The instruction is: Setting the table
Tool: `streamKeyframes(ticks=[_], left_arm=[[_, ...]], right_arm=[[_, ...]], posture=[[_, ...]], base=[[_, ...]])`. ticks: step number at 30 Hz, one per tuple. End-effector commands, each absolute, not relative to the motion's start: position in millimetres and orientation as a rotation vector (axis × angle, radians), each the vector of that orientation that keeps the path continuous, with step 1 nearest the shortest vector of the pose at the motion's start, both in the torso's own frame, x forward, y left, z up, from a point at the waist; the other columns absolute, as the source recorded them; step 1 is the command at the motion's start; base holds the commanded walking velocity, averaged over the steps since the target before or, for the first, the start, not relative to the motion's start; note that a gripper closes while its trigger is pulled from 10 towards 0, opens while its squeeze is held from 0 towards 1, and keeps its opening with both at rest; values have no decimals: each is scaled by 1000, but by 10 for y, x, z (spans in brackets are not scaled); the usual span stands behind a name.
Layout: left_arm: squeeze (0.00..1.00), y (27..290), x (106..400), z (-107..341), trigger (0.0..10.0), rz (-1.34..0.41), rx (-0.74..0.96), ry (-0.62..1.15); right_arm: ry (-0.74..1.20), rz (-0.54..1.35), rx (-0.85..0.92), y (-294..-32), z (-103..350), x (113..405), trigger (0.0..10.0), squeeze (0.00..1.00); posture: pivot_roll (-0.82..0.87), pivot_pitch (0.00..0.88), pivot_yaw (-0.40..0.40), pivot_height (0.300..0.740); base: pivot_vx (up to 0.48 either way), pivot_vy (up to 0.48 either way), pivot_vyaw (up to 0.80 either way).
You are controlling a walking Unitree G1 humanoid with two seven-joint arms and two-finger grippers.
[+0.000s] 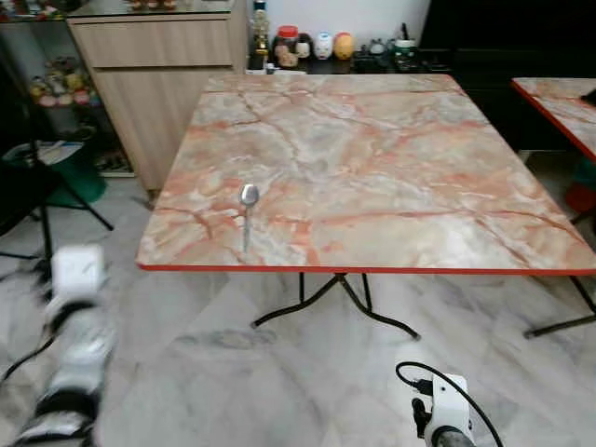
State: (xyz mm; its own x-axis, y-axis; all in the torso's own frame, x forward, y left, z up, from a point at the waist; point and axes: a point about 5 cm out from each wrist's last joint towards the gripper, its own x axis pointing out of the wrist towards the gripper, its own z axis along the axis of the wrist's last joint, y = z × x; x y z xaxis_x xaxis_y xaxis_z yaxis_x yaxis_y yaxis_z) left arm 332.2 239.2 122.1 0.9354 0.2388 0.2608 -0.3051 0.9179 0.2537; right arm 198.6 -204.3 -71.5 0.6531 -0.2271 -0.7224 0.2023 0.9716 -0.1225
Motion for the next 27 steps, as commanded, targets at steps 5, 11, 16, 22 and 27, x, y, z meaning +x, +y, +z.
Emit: streamKeyframes(ticks=[5,11,16,22,27], left_arm=[[0,2199,3338,1218,10000,224,168,-232],[0,2088,3295,1173,10000,149,172,-229],[0,2076,3268,1152,10000,121,148,-207],[0,2075,3282,1177,10000,119,147,-210],[0,2044,3297,1209,10000,102,142,-214]], right_arm=[[825,-255,-33,-2074,-721,1960,10000,0],[825,-260,-36,-2095,-720,1956,10000,0],[831,-258,-39,-2086,-729,1942,10000,0],[831,-257,-39,-2080,-727,1949,10000,0],[834,-262,-42,-2086,-727,1948,10000,0]], posture=[[57,0,1,740],[61,26,-6,740],[63,31,-7,740],[62,37,-6,740],[63,43,-6,740]], base=[[0,0,0],[0,0,0],[0,0,0],[316,0,0],[385,0,0]])
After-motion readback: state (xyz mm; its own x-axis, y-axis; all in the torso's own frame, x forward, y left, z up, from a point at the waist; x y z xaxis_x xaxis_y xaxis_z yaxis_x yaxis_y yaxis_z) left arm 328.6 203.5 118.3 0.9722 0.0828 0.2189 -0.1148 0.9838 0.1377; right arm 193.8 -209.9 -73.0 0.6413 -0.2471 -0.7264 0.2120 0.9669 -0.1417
